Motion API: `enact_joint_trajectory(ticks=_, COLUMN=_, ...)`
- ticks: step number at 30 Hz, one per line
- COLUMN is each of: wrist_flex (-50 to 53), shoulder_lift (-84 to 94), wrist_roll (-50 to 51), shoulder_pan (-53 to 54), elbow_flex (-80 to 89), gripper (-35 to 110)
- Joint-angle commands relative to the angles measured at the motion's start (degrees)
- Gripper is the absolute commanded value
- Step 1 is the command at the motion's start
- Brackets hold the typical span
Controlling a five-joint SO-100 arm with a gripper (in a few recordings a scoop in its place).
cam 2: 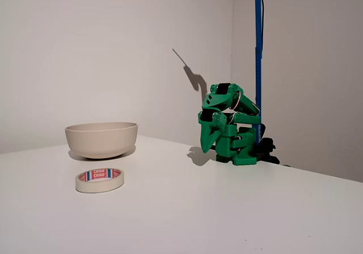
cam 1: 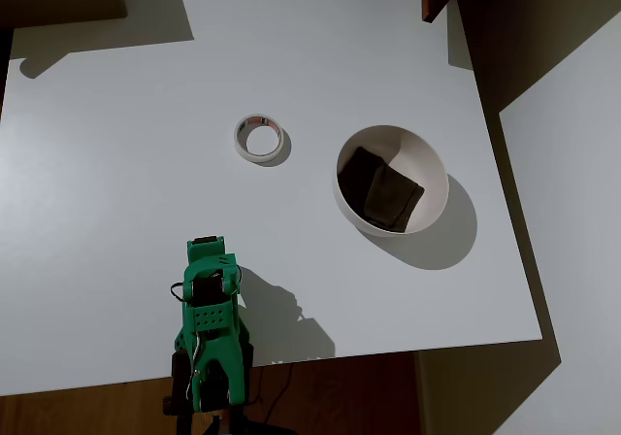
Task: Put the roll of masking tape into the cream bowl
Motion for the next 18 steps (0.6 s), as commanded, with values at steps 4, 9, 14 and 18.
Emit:
enact_joint_trajectory(ticks=4, wrist_flex=0.62, shoulder_lift=0.18, wrist_roll=0.62, shoulder_pan=-0.35, elbow_flex=-1.58, gripper=-8)
enact_joint_trajectory(ticks=9, wrist_flex=0.62, shoulder_lift=0.18, wrist_roll=0.62, shoulder_pan=-0.35, elbow_flex=-1.58, gripper=-8)
enact_joint_trajectory(ticks=14, wrist_flex=0.62, shoulder_lift=0.09, wrist_roll=0.79, shoulder_pan=-0.26, elbow_flex=-1.58, gripper=-8)
enact_joint_trajectory(ticks=18, wrist_flex=0.35, shoulder_lift=0.09, wrist_roll=1.23, shoulder_pan=0.44, elbow_flex=-1.58, gripper=-8)
